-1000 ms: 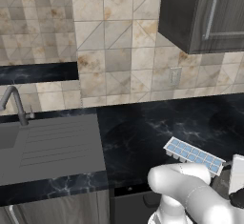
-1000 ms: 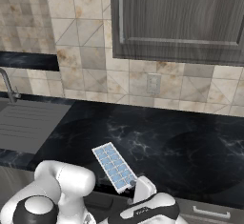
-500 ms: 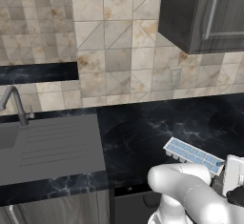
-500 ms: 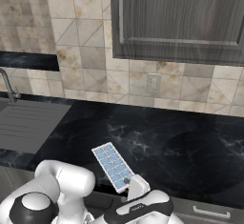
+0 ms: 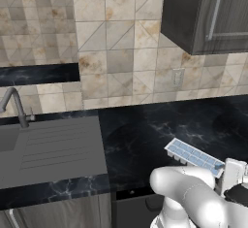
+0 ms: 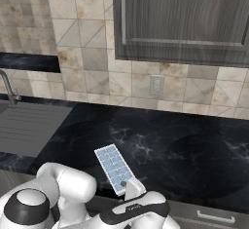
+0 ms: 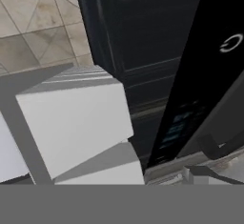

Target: The ice cube tray has been filled with water. Take the tray and place it in the freezer to make ice. Close the freezer door after placing the tray.

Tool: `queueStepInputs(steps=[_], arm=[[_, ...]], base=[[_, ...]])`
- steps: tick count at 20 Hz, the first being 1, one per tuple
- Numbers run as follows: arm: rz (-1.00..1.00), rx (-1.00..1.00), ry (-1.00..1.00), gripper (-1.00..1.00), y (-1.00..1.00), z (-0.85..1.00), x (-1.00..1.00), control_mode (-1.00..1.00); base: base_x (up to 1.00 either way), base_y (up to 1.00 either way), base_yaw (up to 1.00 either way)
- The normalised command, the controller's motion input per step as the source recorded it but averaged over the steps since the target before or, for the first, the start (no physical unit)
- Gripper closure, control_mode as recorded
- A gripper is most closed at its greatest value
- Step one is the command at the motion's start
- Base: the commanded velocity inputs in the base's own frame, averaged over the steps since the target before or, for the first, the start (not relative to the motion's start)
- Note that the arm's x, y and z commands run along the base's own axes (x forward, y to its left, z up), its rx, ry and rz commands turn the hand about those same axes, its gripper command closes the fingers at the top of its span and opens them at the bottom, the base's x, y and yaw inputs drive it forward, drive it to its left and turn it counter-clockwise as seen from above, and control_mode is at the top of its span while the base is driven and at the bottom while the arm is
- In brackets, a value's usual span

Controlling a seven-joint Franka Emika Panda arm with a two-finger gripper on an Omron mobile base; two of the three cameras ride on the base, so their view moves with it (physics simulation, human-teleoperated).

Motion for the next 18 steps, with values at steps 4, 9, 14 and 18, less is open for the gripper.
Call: queueStepInputs(steps=[4,9,14,18], arm=[[0.00,-0.05,-0.09,-1.00,0.00,-0.13,0.15,-1.00],[0.00,-0.04,-0.04,-1.00,0.00,-0.10,0.16,-1.00],[-0.04,-0.03,0.00,1.00,0.00,-0.07,0.20,-1.00],[-0.04,-0.02,0.00,1.00,0.00,0.00,0.08,-1.00]], base=[[0.00,0.00,0.00],[0.00,0.00,0.00],[0.00,0.00,0.00],[0.00,0.00,0.00]])
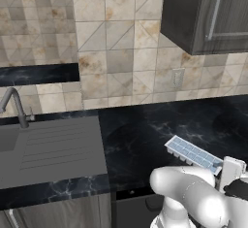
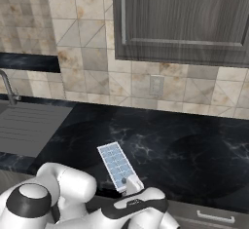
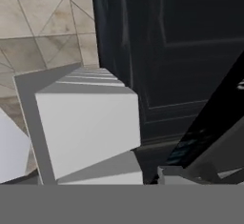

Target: The ice cube tray has been filled with water. Take the tray and place it in the freezer to make ice. Close the freezer door after placing the tray.

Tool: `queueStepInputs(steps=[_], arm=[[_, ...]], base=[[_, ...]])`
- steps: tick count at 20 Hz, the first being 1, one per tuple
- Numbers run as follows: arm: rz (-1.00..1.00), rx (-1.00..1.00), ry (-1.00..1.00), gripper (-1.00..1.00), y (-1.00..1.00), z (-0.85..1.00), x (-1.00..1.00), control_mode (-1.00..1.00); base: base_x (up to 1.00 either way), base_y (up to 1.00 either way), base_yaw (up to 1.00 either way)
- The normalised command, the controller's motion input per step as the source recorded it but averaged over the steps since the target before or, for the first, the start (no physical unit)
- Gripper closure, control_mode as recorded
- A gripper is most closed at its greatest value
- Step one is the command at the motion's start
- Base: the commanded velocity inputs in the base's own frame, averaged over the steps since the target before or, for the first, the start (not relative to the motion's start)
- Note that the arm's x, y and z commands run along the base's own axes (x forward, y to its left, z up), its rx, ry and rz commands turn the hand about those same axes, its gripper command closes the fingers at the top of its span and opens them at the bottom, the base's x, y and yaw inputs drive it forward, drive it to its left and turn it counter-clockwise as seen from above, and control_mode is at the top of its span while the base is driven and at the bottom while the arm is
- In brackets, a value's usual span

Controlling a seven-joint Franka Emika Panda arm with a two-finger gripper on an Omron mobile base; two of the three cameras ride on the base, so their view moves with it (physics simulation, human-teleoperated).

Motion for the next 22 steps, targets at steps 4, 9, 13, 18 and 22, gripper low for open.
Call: queueStepInputs(steps=[4,9,13,18,22], arm=[[-0.06,-0.01,-0.01,1.00,0.00,0.00,-0.05,-1.00],[-0.07,0.00,-0.02,1.00,0.00,0.31,-0.37,-1.00],[-0.03,0.00,0.00,1.00,0.00,0.87,-0.32,-1.00],[0.00,-0.01,0.06,1.00,0.10,0.97,0.00,-1.00],[0.00,-0.09,0.02,1.00,0.34,0.69,0.13,-1.00]], base=[[0.00,0.00,0.00],[0.00,0.00,0.00],[0.00,0.00,0.00],[0.00,0.00,0.00],[0.00,0.00,0.00]])
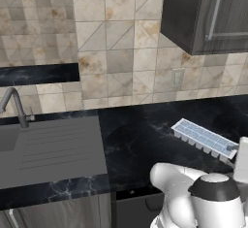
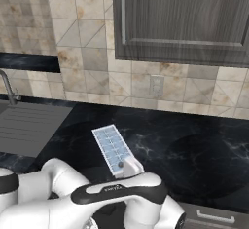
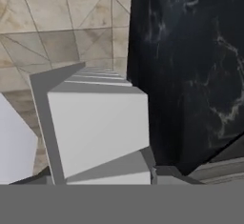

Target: The ice cube tray has been filled with water. Take the tray and place it in the freezer to make ice. Close the freezer door after placing the tray.

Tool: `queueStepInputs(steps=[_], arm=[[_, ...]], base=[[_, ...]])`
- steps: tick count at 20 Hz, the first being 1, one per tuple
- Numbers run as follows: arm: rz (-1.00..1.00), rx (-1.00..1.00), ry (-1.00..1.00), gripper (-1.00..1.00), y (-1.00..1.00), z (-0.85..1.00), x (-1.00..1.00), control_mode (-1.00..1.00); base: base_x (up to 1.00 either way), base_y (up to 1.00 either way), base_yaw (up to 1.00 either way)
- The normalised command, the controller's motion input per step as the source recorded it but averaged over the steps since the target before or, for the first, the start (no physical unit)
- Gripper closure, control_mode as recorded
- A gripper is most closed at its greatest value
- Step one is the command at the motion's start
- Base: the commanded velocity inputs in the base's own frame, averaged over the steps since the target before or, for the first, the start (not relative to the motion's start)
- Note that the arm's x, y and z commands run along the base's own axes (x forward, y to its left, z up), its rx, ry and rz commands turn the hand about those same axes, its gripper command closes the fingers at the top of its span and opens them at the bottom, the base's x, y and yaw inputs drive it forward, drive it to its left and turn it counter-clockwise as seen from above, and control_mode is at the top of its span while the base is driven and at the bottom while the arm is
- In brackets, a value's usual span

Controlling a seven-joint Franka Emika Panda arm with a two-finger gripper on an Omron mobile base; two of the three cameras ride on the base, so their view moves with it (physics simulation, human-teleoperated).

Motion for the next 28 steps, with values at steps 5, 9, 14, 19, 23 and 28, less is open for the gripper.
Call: queueStepInputs(steps=[5,9,14,19,23,28], arm=[[0.00,-0.14,-0.09,1.00,0.44,0.52,0.18,-1.00],[0.00,-0.09,-0.27,1.00,0.40,0.48,0.14,-1.00],[0.00,0.00,-0.23,1.00,0.31,0.66,0.04,-1.00],[0.00,0.00,-0.01,1.00,0.24,0.80,0.00,-1.00],[0.02,0.00,0.08,1.00,0.24,0.62,-0.01,-1.00],[0.04,0.00,0.13,1.00,0.27,0.12,-0.02,-1.00]], base=[[0.00,0.00,0.00],[0.00,0.00,0.00],[0.00,0.00,0.00],[0.00,0.00,0.00],[0.00,0.00,0.00],[0.00,0.00,0.00]])
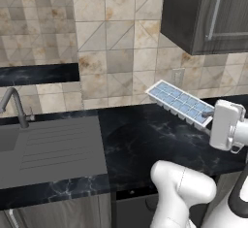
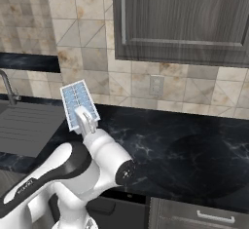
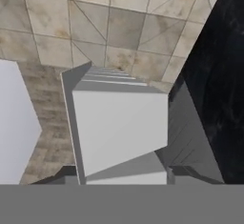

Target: The ice cube tray has been filled with water. Take the tray and place it in the freezer to make ice. Close the freezer door after placing the tray.

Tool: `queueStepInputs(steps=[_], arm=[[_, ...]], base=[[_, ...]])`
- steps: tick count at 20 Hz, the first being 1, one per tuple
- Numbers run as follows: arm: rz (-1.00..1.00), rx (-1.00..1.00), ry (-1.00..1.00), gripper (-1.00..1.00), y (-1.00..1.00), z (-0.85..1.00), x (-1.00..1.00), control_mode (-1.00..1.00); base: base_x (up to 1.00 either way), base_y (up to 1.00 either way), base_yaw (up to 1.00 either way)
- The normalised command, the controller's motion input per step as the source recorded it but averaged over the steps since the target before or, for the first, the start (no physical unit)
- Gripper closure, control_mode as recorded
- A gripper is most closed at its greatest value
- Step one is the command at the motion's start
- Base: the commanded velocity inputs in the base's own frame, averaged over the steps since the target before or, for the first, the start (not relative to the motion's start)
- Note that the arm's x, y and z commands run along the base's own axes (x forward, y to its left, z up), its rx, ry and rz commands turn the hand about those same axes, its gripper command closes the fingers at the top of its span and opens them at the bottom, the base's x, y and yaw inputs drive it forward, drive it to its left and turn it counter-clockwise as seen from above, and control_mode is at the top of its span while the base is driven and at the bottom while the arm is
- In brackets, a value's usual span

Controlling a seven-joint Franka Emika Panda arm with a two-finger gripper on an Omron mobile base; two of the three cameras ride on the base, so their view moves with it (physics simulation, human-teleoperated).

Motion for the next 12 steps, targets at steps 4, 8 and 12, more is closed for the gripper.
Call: queueStepInputs(steps=[4,8,12], arm=[[0.01,0.06,0.11,1.00,0.18,0.00,0.00,-1.00],[0.00,0.10,0.03,1.00,0.05,0.02,0.00,-1.00],[0.00,0.11,0.01,1.00,0.00,0.06,0.00,-1.00]], base=[[0.00,0.00,0.00],[0.00,0.00,0.00],[0.00,0.00,0.00]])
